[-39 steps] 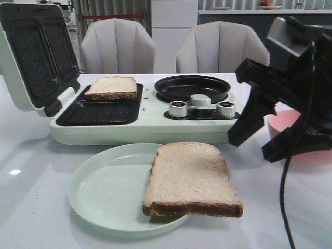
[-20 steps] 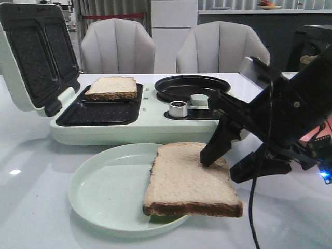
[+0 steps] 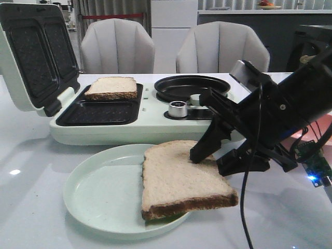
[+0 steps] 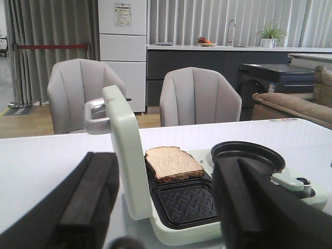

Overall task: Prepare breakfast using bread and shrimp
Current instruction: 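Lift the bread with the right gripper over the sandwich maker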

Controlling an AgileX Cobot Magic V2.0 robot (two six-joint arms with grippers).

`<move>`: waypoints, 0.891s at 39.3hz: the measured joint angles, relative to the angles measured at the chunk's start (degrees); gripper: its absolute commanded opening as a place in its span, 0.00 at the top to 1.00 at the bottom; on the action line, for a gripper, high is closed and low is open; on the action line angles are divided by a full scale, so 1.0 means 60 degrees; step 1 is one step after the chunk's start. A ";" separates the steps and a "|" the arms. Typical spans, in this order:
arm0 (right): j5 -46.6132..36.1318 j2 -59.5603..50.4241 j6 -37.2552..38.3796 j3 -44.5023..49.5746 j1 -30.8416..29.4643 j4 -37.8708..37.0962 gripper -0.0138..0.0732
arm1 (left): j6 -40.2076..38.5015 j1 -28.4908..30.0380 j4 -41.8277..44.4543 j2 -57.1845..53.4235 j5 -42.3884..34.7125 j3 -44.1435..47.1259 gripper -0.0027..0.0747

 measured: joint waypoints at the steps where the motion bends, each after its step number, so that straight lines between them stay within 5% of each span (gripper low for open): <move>1: 0.0064 0.0000 -0.0051 0.0000 -0.0046 0.0046 0.64 | 0.0000 0.0000 0.0000 0.0000 0.0000 0.0000 0.37; 22: 0.0937 -0.0833 -0.1680 0.0000 -0.0820 0.1067 0.68 | 0.0000 0.0000 0.0000 0.0000 0.0000 0.0000 0.37; 35: 0.1291 -0.1476 -0.3242 -0.0493 -0.0432 0.3178 0.68 | 0.0000 0.0000 0.0000 0.0000 0.0000 0.0006 0.37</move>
